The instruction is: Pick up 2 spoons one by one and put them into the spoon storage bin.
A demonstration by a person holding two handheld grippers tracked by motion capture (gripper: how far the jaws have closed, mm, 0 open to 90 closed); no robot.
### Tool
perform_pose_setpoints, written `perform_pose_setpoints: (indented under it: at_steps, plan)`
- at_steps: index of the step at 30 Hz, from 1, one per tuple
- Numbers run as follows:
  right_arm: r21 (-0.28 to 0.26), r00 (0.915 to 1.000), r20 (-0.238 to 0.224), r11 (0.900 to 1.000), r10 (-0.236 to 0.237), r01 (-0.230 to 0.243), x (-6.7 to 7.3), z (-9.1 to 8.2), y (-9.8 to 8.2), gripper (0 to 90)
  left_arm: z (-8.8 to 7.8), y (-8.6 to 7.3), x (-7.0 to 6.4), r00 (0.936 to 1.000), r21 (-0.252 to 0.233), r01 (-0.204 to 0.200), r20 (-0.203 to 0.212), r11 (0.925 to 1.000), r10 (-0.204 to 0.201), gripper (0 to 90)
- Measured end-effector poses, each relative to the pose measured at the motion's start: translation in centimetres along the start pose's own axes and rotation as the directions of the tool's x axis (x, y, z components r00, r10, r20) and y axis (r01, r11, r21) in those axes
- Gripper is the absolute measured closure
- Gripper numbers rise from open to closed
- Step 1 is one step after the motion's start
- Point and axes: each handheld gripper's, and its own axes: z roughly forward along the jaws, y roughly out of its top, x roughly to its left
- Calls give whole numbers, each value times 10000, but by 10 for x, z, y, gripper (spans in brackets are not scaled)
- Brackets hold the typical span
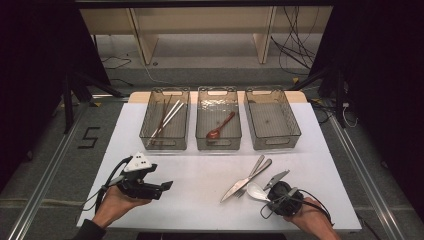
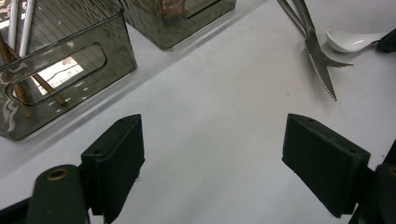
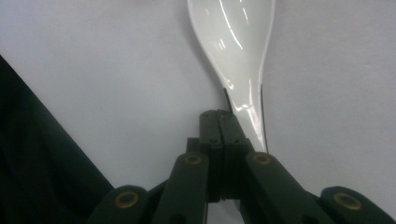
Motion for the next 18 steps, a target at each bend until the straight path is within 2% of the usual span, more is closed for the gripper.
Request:
perform_pose_setpoints:
  at_steps: [1,4,7,9,13,15,18]
  plan:
    - [-47,9999,-99,10000,-44,43,0,-1,0,900,0,0,0,10000,3,-3,2,10000,3,200]
    - [-645,9989,-456,9979,-107,78,2,-11,2,880,-1,0,0,10000,-41,-39,-33,10000,39,201]
    - [-1118,9997,-198,9936,-158,135,0,-19,4,804,-2,-1,1,10000,-98,76,-43,9999,-76,200]
    - [-1167,10000,-32,9932,-41,37,-3,-21,4,691,-3,-1,1,9999,-108,78,-97,9999,-79,201]
    - [-847,9997,-82,9962,216,-222,-11,-16,4,517,-7,-2,3,9998,-173,177,-116,9997,-179,200]
    - [-550,9998,-97,9983,181,-187,-13,-11,5,477,-7,-3,3,9997,-224,215,-139,9995,-218,200]
    - [-269,9998,-103,9995,144,-146,-14,-6,7,471,-8,-3,3,9997,-277,220,-117,9994,-223,200]
